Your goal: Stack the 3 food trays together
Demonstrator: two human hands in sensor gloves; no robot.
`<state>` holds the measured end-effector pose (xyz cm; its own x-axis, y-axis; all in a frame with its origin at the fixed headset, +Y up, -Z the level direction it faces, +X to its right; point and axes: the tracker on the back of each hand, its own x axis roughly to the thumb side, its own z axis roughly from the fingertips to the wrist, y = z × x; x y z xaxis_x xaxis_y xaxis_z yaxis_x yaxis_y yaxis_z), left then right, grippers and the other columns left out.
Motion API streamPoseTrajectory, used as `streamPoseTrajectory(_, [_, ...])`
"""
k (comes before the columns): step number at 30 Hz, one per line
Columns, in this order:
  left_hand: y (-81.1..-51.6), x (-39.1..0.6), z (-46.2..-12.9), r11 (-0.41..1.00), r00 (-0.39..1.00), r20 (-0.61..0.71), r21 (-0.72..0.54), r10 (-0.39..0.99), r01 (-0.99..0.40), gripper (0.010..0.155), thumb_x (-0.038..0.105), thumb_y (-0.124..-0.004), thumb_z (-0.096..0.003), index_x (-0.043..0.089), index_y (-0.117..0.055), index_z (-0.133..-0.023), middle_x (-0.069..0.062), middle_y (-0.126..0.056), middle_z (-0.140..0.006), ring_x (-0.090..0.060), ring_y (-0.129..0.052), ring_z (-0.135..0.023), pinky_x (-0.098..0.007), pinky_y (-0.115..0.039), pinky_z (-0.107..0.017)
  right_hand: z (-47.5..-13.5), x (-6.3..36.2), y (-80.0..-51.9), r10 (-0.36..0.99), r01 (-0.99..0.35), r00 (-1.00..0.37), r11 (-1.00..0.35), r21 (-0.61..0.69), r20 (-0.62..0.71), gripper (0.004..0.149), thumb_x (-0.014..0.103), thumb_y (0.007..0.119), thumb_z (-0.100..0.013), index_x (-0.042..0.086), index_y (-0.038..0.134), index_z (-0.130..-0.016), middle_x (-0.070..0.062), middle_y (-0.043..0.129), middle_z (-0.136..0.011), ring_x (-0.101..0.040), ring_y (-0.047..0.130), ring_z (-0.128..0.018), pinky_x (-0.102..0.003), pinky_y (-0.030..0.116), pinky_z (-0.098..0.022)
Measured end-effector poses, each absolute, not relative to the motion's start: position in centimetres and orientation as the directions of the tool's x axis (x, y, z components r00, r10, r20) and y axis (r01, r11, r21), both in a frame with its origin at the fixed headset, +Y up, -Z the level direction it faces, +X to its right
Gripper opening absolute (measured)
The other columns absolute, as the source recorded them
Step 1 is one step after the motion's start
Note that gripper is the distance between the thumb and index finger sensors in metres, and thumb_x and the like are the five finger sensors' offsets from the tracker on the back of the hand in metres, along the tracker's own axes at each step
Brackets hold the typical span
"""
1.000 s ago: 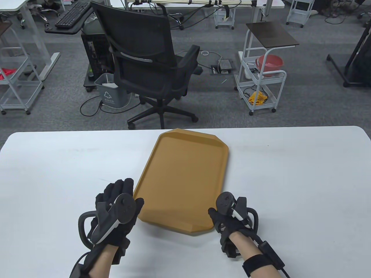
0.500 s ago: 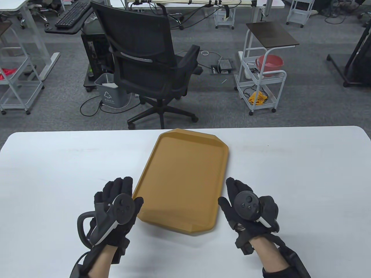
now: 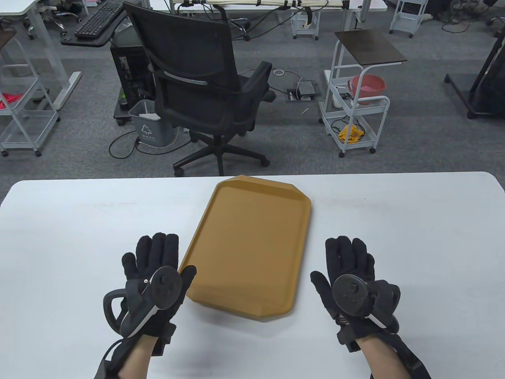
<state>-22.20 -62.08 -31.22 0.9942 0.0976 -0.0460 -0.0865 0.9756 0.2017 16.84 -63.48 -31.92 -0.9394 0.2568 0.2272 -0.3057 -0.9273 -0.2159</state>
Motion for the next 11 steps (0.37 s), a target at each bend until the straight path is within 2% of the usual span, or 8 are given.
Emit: streamPoseTrajectory(11, [-62.18, -21.97, -31.19, 0.980, 0.996, -0.042, 0.185, 0.076, -0.067, 0.079, 0.068, -0.059, -0.0503, 0.037, -0.028, -0.116, 0.004, -0.034, -0.127, -0.036, -0.038, -0.121, -0.064, -0.036, -0.082, -31.85, 16.86, -63.49, 0.256, -0.306, -0.940, -0.925, -0.225, 0.225, 0.078, 0.053, 0.061, -0.057, 0.013, 0.027, -0.114, -0.027, 0.024, -0.118, -0.059, 0.021, -0.104, -0.069, 0.031, -0.072])
